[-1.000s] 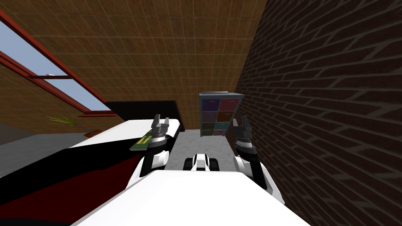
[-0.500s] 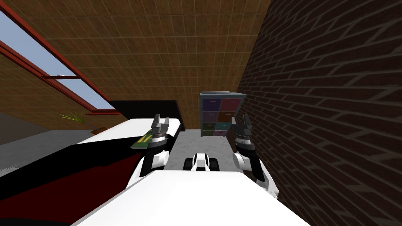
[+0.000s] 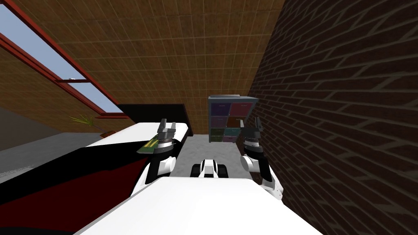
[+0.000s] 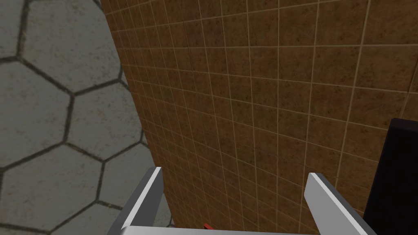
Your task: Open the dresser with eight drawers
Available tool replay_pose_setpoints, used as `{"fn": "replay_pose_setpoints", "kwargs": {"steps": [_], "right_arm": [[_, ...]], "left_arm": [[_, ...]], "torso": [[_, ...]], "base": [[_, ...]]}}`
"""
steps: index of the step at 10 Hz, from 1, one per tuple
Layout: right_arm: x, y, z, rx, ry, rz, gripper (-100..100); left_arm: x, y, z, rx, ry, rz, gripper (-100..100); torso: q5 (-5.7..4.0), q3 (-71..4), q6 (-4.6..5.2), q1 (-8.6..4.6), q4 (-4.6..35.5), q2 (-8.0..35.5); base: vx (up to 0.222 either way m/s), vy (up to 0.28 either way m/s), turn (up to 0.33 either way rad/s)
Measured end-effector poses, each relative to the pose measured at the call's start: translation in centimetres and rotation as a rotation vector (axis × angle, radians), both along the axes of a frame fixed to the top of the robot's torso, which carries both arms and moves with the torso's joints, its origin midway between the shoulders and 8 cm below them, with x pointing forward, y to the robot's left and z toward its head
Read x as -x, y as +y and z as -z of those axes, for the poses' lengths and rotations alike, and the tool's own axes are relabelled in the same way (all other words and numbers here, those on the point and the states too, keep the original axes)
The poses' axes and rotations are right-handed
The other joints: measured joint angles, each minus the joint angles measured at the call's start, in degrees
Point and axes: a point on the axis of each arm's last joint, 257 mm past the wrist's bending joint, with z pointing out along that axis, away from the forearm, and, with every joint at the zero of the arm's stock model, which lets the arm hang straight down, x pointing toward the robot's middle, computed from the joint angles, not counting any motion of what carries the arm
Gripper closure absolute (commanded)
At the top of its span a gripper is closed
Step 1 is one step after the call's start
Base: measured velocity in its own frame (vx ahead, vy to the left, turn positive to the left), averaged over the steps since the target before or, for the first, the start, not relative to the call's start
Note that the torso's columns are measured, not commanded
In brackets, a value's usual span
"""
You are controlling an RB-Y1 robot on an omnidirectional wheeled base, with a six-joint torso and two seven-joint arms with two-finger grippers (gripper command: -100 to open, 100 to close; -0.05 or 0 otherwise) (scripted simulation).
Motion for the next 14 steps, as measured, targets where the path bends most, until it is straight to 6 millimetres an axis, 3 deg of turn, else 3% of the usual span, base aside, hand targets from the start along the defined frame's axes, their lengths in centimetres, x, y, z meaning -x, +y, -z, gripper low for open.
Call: {"fn": "replay_pose_setpoints", "kwargs": {"steps": [14], "right_arm": [[-4.4,-2.7,-1.2,-0.478,-0.090,-0.337,-100]], "left_arm": [[0.0,0.0,0.0,0.000,0.000,0.000,0]], "torso": [[-0.01,0.0,0.00,-0.05,0.0,0.0]], "base": [[0.015,-0.032,0.054]]}}
